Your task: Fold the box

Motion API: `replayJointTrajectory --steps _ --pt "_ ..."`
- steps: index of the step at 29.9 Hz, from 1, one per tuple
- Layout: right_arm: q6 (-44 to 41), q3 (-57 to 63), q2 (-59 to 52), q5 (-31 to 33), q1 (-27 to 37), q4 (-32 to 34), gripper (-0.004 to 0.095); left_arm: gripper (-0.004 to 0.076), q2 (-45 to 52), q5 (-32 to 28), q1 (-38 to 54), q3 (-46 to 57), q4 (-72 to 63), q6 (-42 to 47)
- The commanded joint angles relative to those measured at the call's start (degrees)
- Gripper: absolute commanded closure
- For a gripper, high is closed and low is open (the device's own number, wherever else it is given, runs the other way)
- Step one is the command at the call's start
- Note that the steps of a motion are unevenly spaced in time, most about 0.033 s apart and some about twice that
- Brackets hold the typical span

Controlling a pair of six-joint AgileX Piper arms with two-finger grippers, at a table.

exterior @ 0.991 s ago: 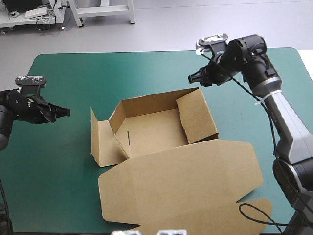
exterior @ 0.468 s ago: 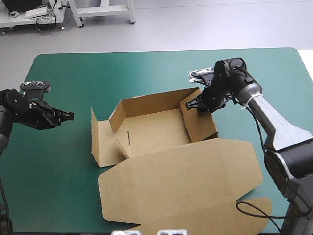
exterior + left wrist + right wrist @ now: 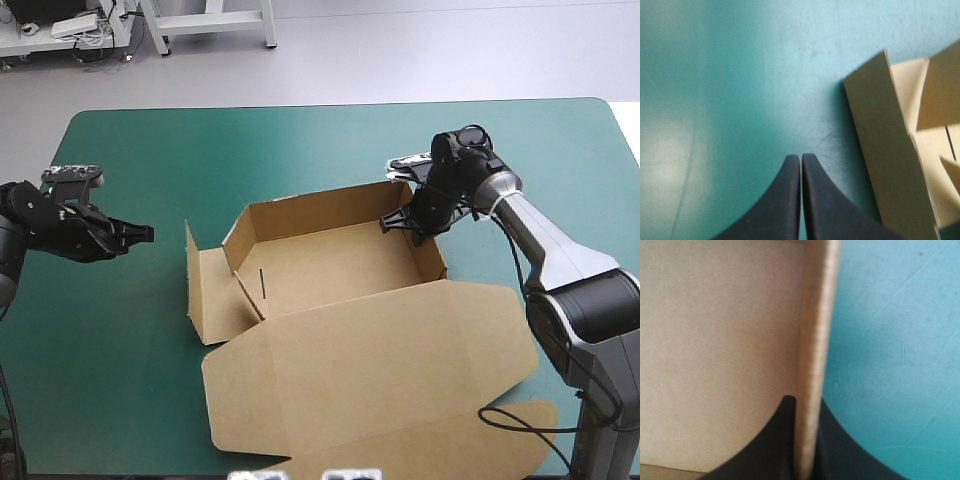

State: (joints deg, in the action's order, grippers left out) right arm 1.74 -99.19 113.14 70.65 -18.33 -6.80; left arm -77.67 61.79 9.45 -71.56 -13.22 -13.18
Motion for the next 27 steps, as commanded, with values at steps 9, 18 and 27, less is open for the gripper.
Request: replayJointTrajectory --steps 9,18,27 --pt "1.16 -2.59 -8.70 -0.72 8.33 -11.84 0.0925 0.0732 -0.13 -5.39 15.81 -1.60 -23.05 -7.95" --pt "2.40 -8.38 -14.51 -4.03 12.21 -21.33 0.0924 0.0732 -7.35 5.01 18.46 -1.60 -59.28 -22.14" --pt "1.71 -10.35 -14.75 -7.15 9.36 -20.90 0.0924 0.0733 -7.24 6.42 9.33 -1.60 -68.52 -25.77"
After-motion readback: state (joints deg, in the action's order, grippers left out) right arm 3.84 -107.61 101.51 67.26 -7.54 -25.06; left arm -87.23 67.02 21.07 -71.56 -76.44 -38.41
